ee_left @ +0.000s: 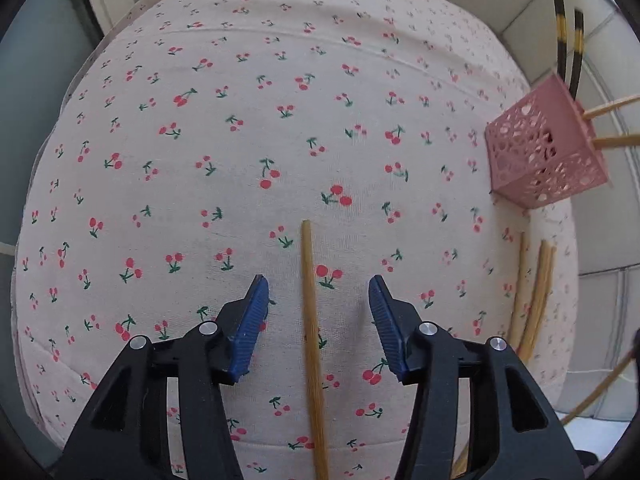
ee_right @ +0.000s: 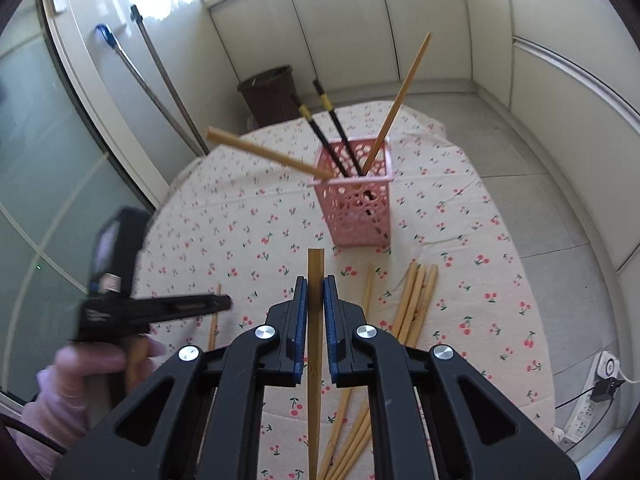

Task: Organize utensils
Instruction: 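Lift the left gripper's stick over the pink basket and open it while the right gripper carries its stick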

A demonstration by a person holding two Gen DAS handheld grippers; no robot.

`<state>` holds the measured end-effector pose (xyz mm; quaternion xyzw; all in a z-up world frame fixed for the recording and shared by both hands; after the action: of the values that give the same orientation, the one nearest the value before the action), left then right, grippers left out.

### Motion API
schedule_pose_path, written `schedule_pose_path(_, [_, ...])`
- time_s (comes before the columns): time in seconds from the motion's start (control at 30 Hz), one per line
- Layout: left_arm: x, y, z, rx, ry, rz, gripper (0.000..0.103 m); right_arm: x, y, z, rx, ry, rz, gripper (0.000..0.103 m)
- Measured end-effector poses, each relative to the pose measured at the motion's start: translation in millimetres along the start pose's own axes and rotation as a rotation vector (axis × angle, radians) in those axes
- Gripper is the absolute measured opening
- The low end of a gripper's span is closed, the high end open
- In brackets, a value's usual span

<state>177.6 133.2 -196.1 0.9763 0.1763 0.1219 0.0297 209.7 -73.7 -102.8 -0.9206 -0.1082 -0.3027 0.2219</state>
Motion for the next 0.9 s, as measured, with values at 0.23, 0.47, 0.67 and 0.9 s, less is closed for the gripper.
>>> schedule_pose_path(0.23, [-9, 20, 1, 0.058, 0.096, 0.105, 0.004, 9, 17, -26, 0.016, 0.051, 0.038, 0.008])
schedule_pose_path(0.47, [4, 13, -56, -0.165, 0.276, 0.026, 0.004, 30, 30, -60, 0.045, 0.139, 0.084, 0.008])
schedule_pose_path(0.67, [12, 9, -119, -0.213, 0.481, -0.012, 0.004, 50, 38, -85, 0.058, 0.212, 0.108, 0.008])
schedule_pose_path(0.9, [19, 13, -189, -0.199, 0.692, 0.011, 0.004, 72, 48, -100, 0.068, 0.234, 0.128, 0.008])
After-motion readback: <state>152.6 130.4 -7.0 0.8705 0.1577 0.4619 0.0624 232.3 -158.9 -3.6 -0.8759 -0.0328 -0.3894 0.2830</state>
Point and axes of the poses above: each gripper's, at about its wrist camera, not at the fingertips, and z roughly the way its jaws point, y to its right, x to its top, the point moved 6 cm from there along z, roughly the way its jaws point, and after that the axes turned 2 degrees about z, right-handed, at the moved point
